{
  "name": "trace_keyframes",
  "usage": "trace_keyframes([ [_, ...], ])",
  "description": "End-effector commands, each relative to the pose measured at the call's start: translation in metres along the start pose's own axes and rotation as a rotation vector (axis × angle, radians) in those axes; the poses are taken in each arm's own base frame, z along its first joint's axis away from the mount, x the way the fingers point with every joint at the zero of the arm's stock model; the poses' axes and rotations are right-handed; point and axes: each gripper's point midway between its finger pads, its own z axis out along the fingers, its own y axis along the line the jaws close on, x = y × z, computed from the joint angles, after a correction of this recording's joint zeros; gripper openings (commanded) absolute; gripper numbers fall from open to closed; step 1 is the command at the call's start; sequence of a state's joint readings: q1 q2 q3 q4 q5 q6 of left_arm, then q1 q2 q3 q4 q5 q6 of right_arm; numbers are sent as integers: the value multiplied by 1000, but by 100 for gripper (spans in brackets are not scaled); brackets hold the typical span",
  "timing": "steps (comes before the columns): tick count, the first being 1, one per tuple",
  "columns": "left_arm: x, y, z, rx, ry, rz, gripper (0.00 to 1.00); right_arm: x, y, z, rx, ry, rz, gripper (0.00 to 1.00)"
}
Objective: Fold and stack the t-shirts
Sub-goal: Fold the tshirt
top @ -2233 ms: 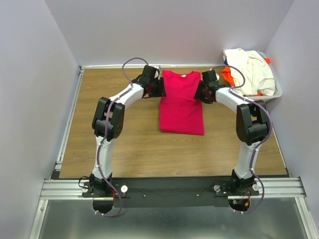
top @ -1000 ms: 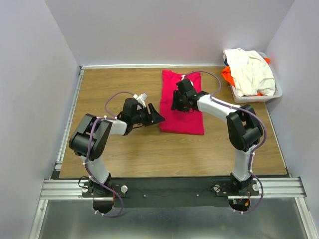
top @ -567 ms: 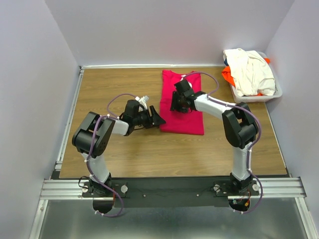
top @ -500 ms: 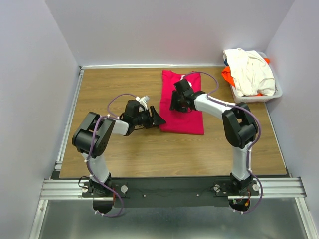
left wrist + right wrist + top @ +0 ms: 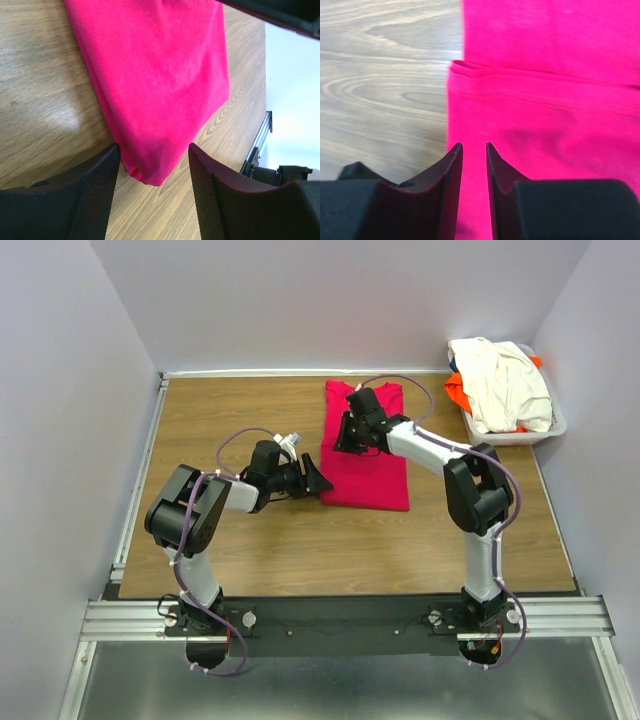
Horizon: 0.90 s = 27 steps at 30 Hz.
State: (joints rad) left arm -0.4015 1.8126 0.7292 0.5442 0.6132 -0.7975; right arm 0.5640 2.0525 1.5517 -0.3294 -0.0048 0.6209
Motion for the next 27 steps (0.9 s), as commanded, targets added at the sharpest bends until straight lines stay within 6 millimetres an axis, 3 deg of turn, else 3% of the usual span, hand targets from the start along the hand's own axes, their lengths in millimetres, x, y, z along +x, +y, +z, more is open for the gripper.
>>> trace_keyframes([
  [1,-5,-14,1,46,4,55,64,8,23,16,-104,56,-6,32],
  [8,-7,-17,4,54,6,66,64,14,32,38,-149,99,-11,31],
  [20,-6,-18,16,63,29,85,64,30,21,66,-121,141,13,30],
  [27,11,-23,16,88,73,85,63,39,16,75,-109,164,25,29],
])
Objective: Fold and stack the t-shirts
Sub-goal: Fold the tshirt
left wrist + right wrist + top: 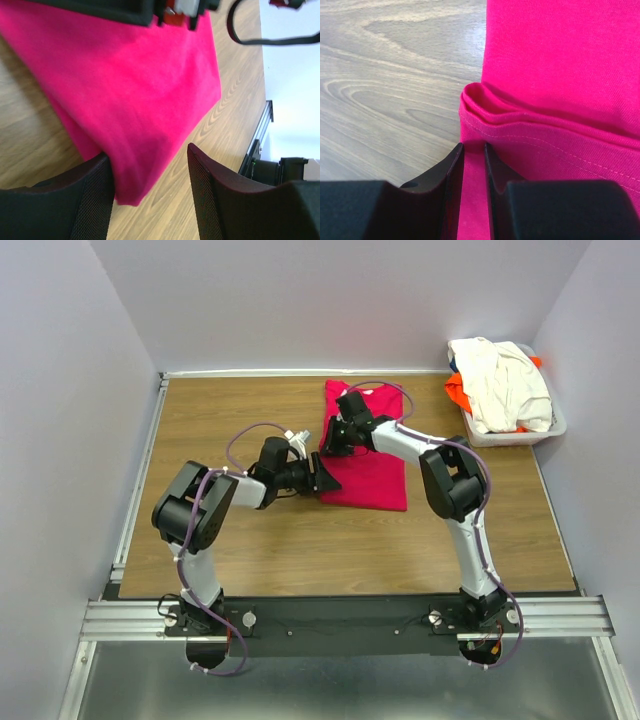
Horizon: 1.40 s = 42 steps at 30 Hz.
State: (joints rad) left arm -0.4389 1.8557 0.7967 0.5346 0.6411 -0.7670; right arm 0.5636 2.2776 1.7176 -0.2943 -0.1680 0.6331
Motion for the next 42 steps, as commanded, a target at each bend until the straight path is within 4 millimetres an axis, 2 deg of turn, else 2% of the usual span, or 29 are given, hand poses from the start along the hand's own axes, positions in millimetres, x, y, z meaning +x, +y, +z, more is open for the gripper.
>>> trace_keyframes([
  [1,12,-10,0,44,39,29,62,18,-7,18,10,49,14,29],
  [8,32,-4,-15,12,52,-12,57,17,-14,19,29,43,8,29],
  [19,40,-2,-29,-25,34,-13,47,26,-33,23,62,55,-10,29],
  [22,43,5,-31,-68,41,-22,38,28,-37,24,65,58,-13,29],
  [28,46,22,-37,-178,49,-25,36,23,-36,20,47,47,-16,29],
  [31,37,28,-41,-246,23,-4,37,19,-30,16,34,36,-26,29],
  [34,30,33,-48,-315,13,11,48,13,-26,11,20,25,-34,30],
  [36,24,30,-51,-325,-4,25,51,13,-24,10,14,27,-41,30],
  [42,-3,27,-70,-444,-79,63,52,2,-14,-4,-11,0,-45,30],
])
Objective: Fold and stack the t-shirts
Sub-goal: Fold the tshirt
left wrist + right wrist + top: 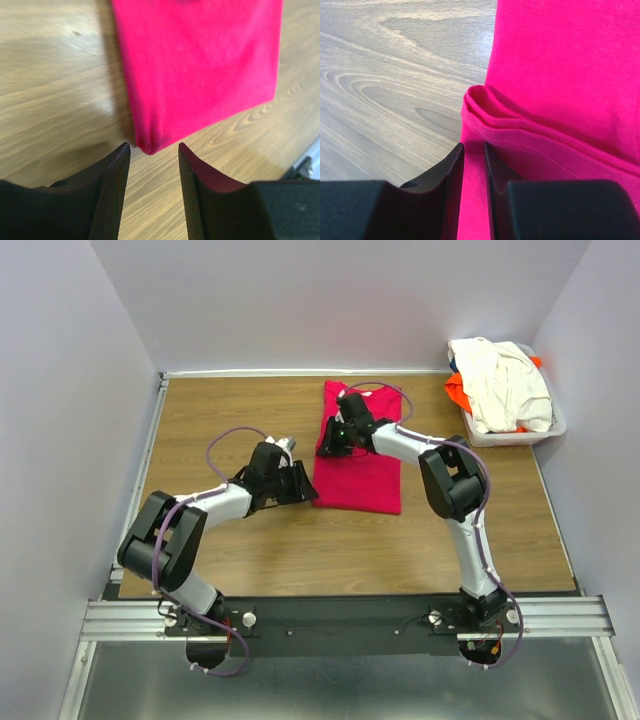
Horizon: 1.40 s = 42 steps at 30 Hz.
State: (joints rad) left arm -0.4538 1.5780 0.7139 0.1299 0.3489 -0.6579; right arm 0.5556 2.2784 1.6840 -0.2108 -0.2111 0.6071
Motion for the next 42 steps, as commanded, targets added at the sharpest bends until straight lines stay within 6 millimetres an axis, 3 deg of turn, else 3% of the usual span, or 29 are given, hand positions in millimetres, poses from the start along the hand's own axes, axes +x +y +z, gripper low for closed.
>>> trace_keyframes([
  [1,-30,7,-18,-132,-99,50,51,2,-14,-12,43,14,-17,30],
  [4,-44,6,-28,-182,-136,56,43,-13,-4,-24,22,-21,-23,30],
  [6,-58,-9,-31,-160,-167,83,34,-21,-2,-31,15,-38,-15,30],
  [9,-67,-29,-21,-133,-163,115,18,-34,1,-47,1,-70,-2,31],
  [11,-59,-41,-5,-119,-127,137,7,-40,-1,-58,0,-85,14,31],
  [12,-65,-53,-1,-101,-136,149,6,-41,-3,-62,4,-88,17,31],
  [13,-53,-56,12,-104,-100,159,5,-41,-7,-64,11,-91,24,31],
  [16,-54,-66,25,-93,-90,162,1,-36,-21,-77,36,-91,43,31],
  [21,-38,-58,55,-125,-41,170,0,-22,-64,-89,101,-71,92,30],
  [28,-12,-39,76,-181,7,192,0,-21,-128,-95,181,-69,176,29],
  [32,3,-25,80,-203,40,188,0,-28,-154,-94,193,-72,232,26],
  [37,15,-18,80,-212,60,188,0,-32,-170,-91,190,-66,278,26],
  [42,25,-16,78,-210,81,191,0,-23,-189,-82,226,-42,301,26],
])
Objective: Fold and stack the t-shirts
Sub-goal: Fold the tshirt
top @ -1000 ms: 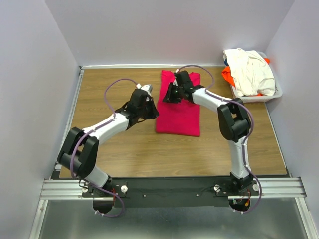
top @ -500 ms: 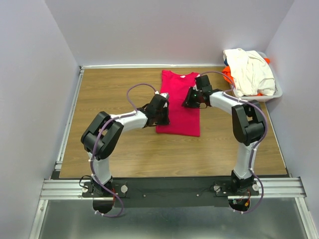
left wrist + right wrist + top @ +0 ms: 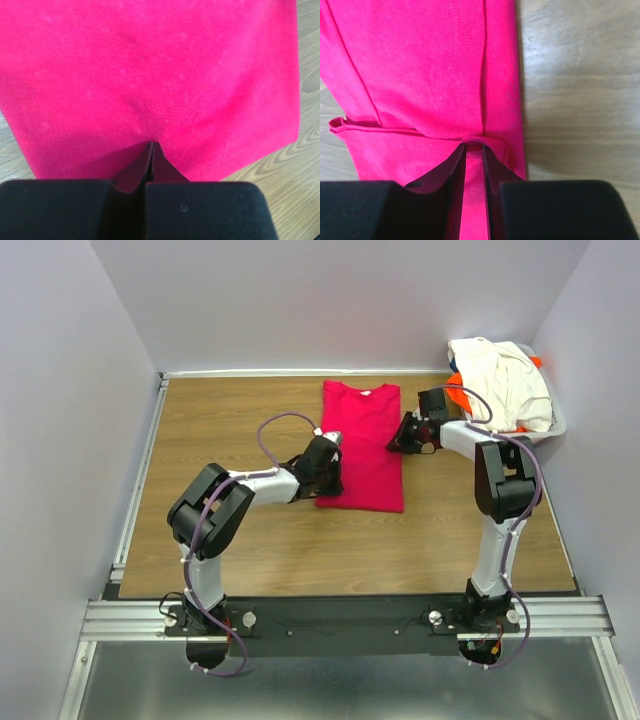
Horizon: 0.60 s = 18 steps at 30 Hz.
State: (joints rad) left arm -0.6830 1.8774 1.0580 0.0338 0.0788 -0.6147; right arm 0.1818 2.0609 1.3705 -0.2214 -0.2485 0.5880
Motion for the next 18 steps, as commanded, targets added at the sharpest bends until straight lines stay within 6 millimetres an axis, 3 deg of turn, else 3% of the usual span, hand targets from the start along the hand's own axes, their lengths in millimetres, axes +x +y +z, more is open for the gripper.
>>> trace_keyframes([
  [1,33,20,1,-71,75,9,0,10,-20,18,43,38,15,26],
  [6,43,20,-3,-63,94,10,0,6,-21,15,48,23,3,28],
  [7,48,18,-5,-57,103,10,0,3,-18,11,41,12,-3,32],
  [9,58,19,-9,-51,126,2,0,5,-17,5,41,11,-9,36],
  [11,53,10,-14,-20,96,3,0,7,-15,0,40,6,-22,41],
  [18,85,-5,-33,23,132,-4,0,23,1,-26,21,-7,-73,50],
])
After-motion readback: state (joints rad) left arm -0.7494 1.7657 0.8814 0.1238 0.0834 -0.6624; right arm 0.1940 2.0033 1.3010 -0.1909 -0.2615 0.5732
